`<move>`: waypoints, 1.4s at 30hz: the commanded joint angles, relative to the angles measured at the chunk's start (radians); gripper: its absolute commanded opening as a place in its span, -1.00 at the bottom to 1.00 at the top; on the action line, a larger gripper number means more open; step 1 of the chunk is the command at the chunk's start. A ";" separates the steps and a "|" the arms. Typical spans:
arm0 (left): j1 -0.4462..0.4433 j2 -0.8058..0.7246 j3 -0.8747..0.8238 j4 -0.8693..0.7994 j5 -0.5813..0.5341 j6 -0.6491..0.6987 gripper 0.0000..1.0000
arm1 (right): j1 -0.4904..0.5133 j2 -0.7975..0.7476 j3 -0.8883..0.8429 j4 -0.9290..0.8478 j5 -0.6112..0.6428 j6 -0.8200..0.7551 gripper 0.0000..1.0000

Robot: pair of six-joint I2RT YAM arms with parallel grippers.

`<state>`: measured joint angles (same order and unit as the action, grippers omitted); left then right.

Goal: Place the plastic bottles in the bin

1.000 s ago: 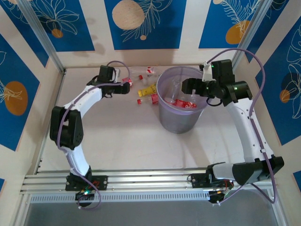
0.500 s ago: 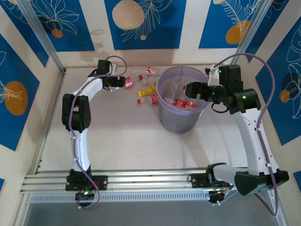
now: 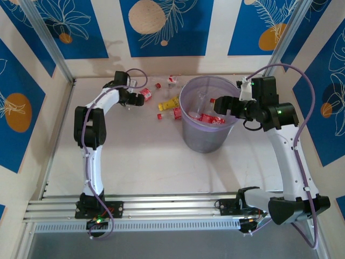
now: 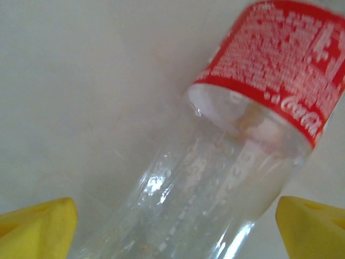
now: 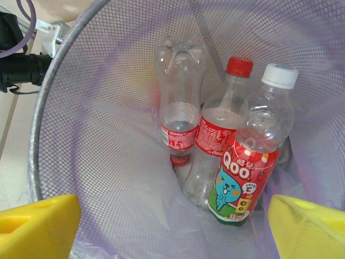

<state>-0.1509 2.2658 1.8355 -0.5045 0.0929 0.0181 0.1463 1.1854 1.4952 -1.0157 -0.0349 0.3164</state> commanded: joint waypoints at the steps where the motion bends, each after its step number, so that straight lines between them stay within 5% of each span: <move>1: 0.002 -0.054 -0.045 -0.072 -0.022 0.020 0.80 | -0.007 -0.012 -0.016 0.005 -0.031 0.009 0.80; 18: -0.002 -0.113 -0.162 -0.026 -0.048 0.004 0.16 | -0.007 -0.006 -0.030 0.017 -0.037 0.011 0.80; 30: -0.011 -0.282 -0.373 0.091 -0.010 -0.069 0.14 | -0.013 -0.027 -0.034 0.028 -0.050 0.008 0.79; 42: -0.037 -0.668 -0.745 0.416 0.222 -0.263 0.15 | 0.115 0.034 0.105 0.092 -0.053 0.027 0.79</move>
<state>-0.1688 1.6905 1.1385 -0.2131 0.2176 -0.1764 0.2153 1.1976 1.5448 -0.9741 -0.0650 0.3244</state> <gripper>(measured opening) 0.587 0.896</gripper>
